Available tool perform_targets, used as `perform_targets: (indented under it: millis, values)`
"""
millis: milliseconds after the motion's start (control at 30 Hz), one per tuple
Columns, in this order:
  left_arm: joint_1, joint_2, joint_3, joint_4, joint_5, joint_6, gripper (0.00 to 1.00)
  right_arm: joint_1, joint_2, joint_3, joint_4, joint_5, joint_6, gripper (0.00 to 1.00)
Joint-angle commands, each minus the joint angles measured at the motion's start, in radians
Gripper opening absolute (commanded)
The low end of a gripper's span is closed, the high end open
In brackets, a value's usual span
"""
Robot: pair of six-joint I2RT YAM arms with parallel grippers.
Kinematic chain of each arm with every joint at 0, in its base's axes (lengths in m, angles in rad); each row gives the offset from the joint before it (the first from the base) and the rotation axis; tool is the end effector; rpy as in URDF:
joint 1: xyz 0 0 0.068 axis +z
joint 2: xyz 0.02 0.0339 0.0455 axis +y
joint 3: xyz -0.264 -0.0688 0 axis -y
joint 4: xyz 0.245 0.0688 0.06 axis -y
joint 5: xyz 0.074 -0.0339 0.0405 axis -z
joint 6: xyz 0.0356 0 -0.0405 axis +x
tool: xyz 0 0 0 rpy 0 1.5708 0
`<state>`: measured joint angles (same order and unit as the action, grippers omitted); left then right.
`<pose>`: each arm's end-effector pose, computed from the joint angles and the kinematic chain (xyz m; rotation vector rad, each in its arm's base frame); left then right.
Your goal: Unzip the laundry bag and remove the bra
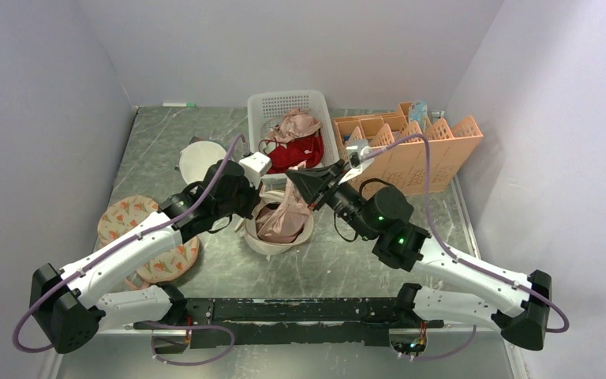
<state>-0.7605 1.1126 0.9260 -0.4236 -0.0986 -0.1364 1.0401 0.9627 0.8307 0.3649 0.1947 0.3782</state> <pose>0.1798 -0.1662 0.3011 0.6231 2.1162 -0.4001 0.1203 0.1914 0.3825 -0.2940 1.3925 1.0588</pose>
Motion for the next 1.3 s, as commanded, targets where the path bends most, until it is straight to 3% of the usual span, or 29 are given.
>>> perform_targets:
  millis: [0, 367, 500, 767, 967, 1067, 1267]
  values:
    - [0.004, -0.026, 0.006, 0.017, -0.015, 0.006, 0.07, 0.000, -0.042, 0.044, 0.008, 0.022, -0.041, 0.00]
    - [0.066, -0.010, 0.009, 0.024, 0.015, -0.032, 0.07, 0.000, 0.006, 0.162, 0.140, -0.031, -0.029, 0.00]
    - [0.089, -0.007, 0.009, 0.032, 0.050, -0.028, 0.07, 0.001, 0.008, 0.270, 0.037, 0.037, -0.104, 0.00]
    - [0.104, -0.024, 0.013, 0.015, 0.026, -0.027, 0.07, 0.000, -0.062, 0.278, -0.091, 0.038, -0.245, 0.00]
    - [0.107, -0.029, 0.014, -0.015, 0.011, -0.107, 0.07, -0.003, -0.079, 0.188, -0.324, 0.038, -0.168, 0.00]
    - [0.108, 0.008, 0.040, -0.100, 0.045, -0.140, 0.07, -0.007, -0.051, 0.214, -0.499, 0.124, -0.128, 0.00]
    - [0.108, -0.054, -0.035, -0.100, 0.019, -0.148, 0.07, -0.009, -0.029, 0.255, -0.464, 0.195, -0.196, 0.00]
